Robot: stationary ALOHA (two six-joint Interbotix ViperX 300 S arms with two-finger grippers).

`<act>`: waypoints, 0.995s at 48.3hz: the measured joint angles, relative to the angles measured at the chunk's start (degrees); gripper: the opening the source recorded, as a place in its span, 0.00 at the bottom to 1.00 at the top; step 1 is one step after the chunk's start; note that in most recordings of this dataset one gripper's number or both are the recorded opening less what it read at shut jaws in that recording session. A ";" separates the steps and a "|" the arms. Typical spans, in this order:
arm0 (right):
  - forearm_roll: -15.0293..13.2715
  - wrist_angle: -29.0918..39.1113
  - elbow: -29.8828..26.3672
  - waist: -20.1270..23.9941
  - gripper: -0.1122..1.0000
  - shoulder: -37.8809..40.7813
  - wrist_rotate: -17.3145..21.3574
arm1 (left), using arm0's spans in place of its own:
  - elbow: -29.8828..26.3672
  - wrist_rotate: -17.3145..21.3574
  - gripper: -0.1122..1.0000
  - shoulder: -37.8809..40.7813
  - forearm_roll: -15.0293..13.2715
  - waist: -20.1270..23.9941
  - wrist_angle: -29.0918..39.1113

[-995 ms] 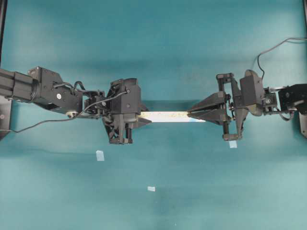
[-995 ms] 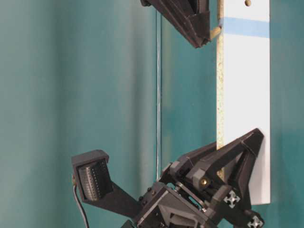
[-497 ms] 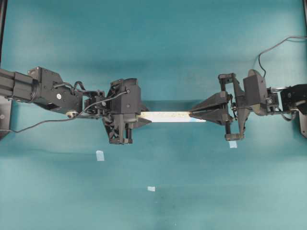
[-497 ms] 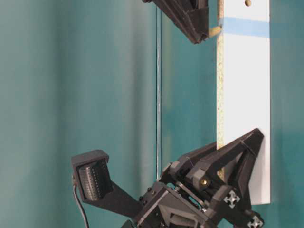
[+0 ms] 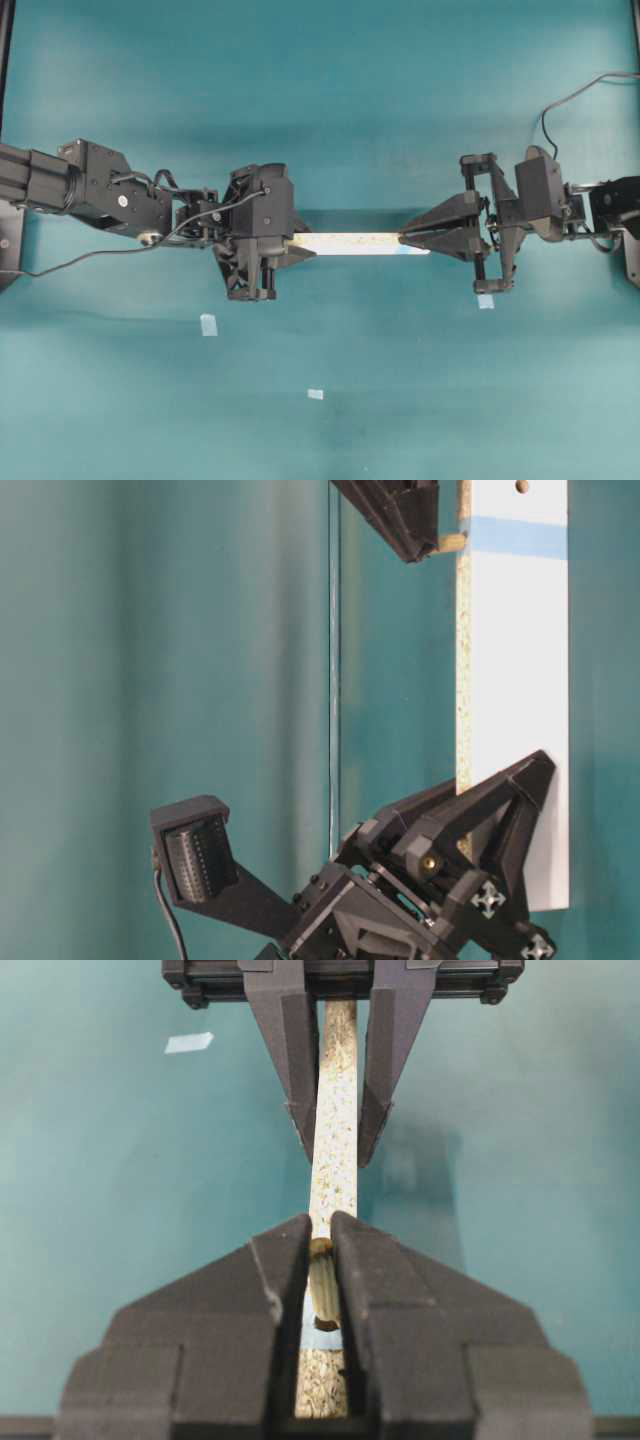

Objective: Insert the rod into the hole on the wooden board.
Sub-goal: 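Press the rod down into the hole with the right gripper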

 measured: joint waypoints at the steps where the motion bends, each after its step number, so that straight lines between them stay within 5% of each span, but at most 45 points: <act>1: 0.00 0.09 -0.09 0.00 0.20 0.00 0.00 | 0.00 0.00 0.39 0.00 0.00 0.09 0.00; 48: -1.85 8.70 -0.26 0.00 0.20 -3.25 0.35 | 0.00 0.00 0.39 0.00 0.00 0.00 0.00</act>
